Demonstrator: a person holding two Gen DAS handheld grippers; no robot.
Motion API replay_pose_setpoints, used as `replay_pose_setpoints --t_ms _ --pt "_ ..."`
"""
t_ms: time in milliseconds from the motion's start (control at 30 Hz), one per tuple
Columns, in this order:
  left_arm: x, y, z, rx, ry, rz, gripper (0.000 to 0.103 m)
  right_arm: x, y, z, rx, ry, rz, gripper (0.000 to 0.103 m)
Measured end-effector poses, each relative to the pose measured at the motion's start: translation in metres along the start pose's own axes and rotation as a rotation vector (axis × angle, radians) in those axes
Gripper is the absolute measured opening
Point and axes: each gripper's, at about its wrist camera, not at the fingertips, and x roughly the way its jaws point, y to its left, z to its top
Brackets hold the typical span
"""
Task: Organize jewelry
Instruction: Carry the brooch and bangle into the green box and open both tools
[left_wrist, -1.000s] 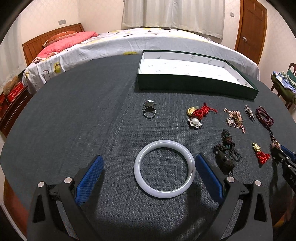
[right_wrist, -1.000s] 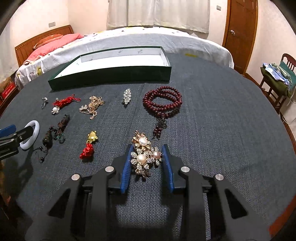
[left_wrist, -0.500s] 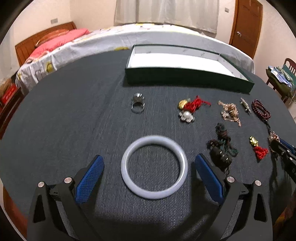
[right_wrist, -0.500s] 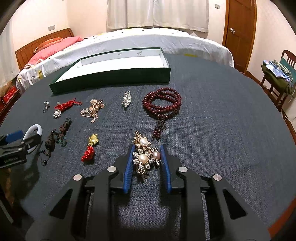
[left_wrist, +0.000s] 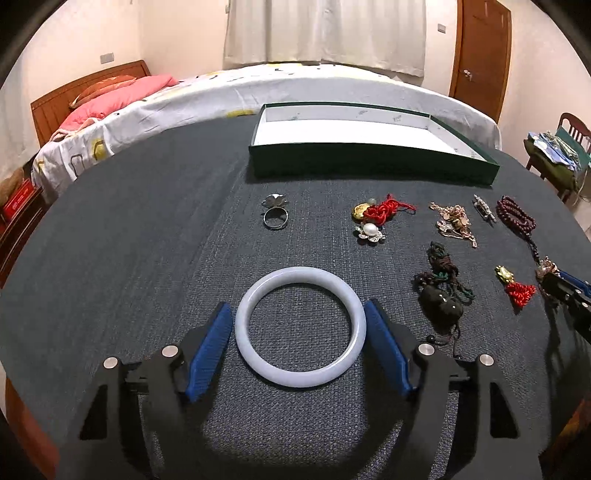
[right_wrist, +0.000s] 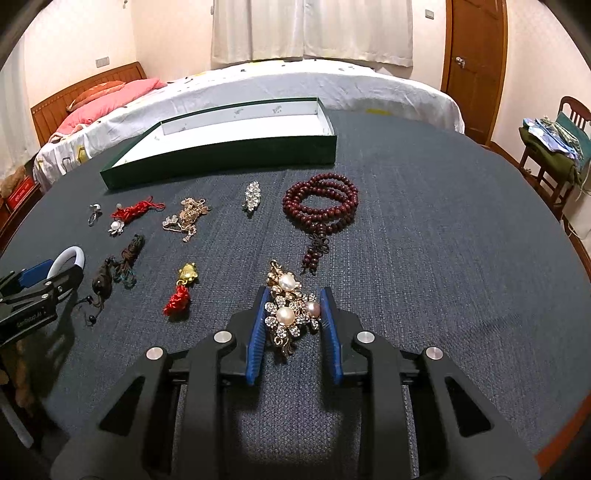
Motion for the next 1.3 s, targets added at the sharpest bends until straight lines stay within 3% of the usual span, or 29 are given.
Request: replay_pose_setpoints --t_ms 300,600,833,1033,1133,1300 --pt "0.0 -0.001 0.001 -0.006 0.0 0.02 0.069 -0.002 -0.002 -0.003 0.005 -0.011 0.008 0.027" --pt "-0.023 0.0 0.021 -0.005 -0.099 0.048 0.068 -0.015 -0.002 0.009 0.016 -0.057 0.035 0.027" --pt "-0.03 -0.006 0.059 0.005 -0.155 0.02 0.068 -0.021 0.002 0.053 0.025 -0.129 0.076 0.027" --pt "-0.019 -0.023 0.103 0.057 -0.223 0.014 0.069 -0.014 0.004 0.114 0.026 -0.235 0.074 0.027" --pt "-0.003 -0.031 0.128 0.074 -0.24 0.001 0.069 0.003 0.006 0.146 0.03 -0.263 0.08 0.027" --pt "0.033 -0.048 0.165 0.084 -0.237 -0.026 0.069 0.045 0.004 0.175 0.031 -0.238 0.068 0.027"
